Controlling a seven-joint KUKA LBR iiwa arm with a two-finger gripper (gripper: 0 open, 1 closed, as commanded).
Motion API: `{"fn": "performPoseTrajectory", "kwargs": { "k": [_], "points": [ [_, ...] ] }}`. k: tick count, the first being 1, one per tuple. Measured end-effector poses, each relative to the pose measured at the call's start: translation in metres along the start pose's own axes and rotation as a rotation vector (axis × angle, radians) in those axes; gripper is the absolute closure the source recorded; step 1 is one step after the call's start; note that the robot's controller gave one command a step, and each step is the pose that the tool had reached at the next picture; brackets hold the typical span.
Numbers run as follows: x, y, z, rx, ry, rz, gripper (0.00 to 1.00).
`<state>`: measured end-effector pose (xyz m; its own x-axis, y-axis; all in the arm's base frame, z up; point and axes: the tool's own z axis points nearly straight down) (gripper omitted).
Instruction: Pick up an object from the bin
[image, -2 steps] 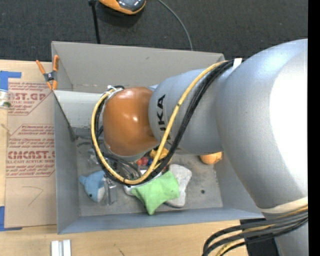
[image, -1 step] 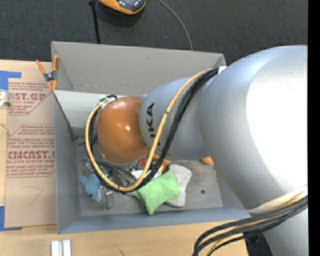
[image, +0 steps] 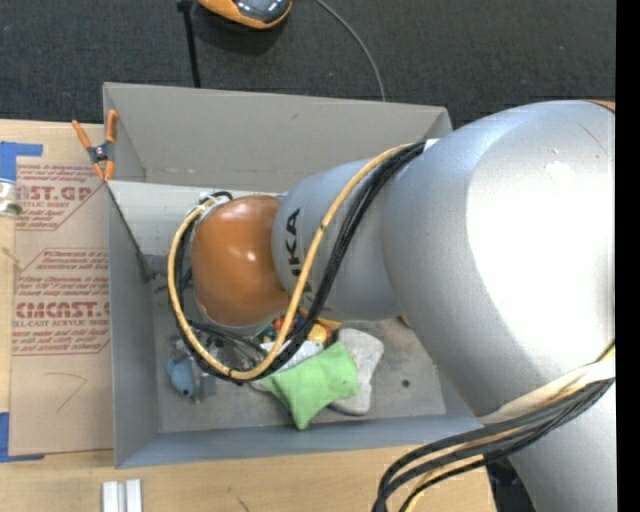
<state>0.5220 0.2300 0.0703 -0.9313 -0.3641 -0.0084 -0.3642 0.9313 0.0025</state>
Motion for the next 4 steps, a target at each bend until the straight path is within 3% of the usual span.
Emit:
{"fn": "performPoseTrajectory", "kwargs": {
  "k": [1,2,3,4],
  "points": [
    [0.0,0.0,0.0,0.0,0.0,0.0,1.0],
    [0.004,0.01,-0.105,-0.001,-0.002,-0.012,1.0],
    [0.004,0.01,-0.105,-0.001,-0.002,-0.012,1.0],
    [0.01,0.019,-0.189,-0.002,-0.006,-0.059,1.0]
  ]
}}
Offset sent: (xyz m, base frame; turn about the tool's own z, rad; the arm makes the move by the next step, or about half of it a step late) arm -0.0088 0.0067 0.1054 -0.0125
